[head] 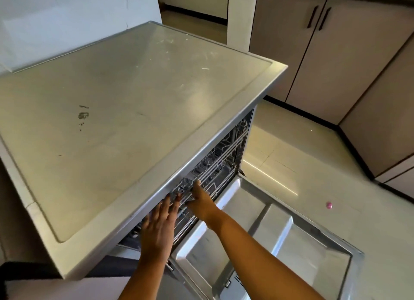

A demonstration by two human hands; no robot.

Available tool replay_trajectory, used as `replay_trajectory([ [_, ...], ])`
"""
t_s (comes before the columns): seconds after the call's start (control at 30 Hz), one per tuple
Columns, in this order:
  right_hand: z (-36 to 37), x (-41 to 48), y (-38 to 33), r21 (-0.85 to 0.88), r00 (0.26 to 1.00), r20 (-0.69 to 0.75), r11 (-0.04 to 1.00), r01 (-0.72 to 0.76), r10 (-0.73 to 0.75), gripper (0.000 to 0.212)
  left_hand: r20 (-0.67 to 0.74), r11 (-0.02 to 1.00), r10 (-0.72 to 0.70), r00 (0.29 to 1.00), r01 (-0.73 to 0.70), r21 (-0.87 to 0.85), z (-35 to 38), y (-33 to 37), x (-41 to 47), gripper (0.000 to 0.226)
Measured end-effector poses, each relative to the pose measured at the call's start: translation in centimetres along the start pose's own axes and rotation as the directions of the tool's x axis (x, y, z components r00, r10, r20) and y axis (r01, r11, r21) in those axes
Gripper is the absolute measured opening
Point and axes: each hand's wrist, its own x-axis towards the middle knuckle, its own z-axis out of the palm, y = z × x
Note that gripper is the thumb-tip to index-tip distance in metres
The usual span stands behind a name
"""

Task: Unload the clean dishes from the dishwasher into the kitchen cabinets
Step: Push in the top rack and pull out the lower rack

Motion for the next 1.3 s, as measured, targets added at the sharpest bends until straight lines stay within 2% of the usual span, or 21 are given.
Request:
replay_trajectory([
  [0.17, 0.3, 1.7, -0.9, -0.120, 1.000, 0.003, 0.993, 0.000, 0.001, 0.087, 0.102, 0.992, -0.115, 0.988, 0.109, 0.060, -0.2, -0.1, 1.6, 0.099],
  [0.3, -0.1, 2.2, -0.4, -0.222, 1.000, 0.008, 0.975, 0.015, -0.014, 0.089, 0.067, 0.990, -0.115, 0.991, 0.109, 0.086, -0.2, 0.4, 1.9, 0.089],
  [0.43, -0.7, 1.9, 0.5, -0.233, 0.996, 0.070, 0.970, 0.067, -0.051, 0.090, 0.042, 0.988, -0.151, 0.988, 0.149, 0.045, -0.2, 0.5, 1.6, 0.096],
  [0.53, -0.7, 1.6, 1.7, -0.235, 0.993, 0.031, 0.964, 0.122, -0.118, 0.085, 0.010, 0.985, -0.170, 0.985, 0.170, -0.012, -0.2, 0.7, 1.3, 0.108],
  [0.63, -0.7, 1.3, 3.7, -0.256, 0.981, -0.093, 0.957, 0.140, -0.168, 0.080, -0.014, 0.988, -0.134, 0.991, 0.133, -0.082, 0.2, 2.0, 0.0, 0.117],
  [0.73, -1.0, 1.5, 6.5, -0.372, 0.995, -0.063, 0.927, 0.052, -0.081, 0.076, 0.023, 0.993, -0.047, 0.999, 0.049, -0.107, 2.0, 3.3, -1.9, 0.115],
  [0.83, -1.4, 3.1, 9.4, -0.590, 1.000, 0.011, 0.807, -0.014, 0.025, 0.074, 0.081, 0.992, -0.038, 0.996, 0.047, -0.113, 4.2, 4.3, -2.7, 0.103],
  [0.97, -2.2, 6.1, 10.9, -0.824, 0.997, 0.053, 0.566, 0.017, 0.048, 0.075, 0.149, 0.980, -0.152, 0.977, 0.169, -0.107, 7.4, 4.3, -2.0, 0.086],
  [1.17, -1.3, 12.8, 12.0, -0.945, 0.985, 0.125, 0.288, 0.156, -0.121, 0.079, 0.310, 0.955, -0.268, 0.912, 0.294, -0.042, 12.7, 2.8, 1.6, 0.066],
  [1.3, 0.8, 16.8, 14.7, -0.964, 0.979, 0.159, 0.194, 0.182, -0.129, 0.072, 0.417, 0.952, -0.259, 0.871, 0.304, -0.043, 17.3, 1.9, 2.3, 0.064],
])
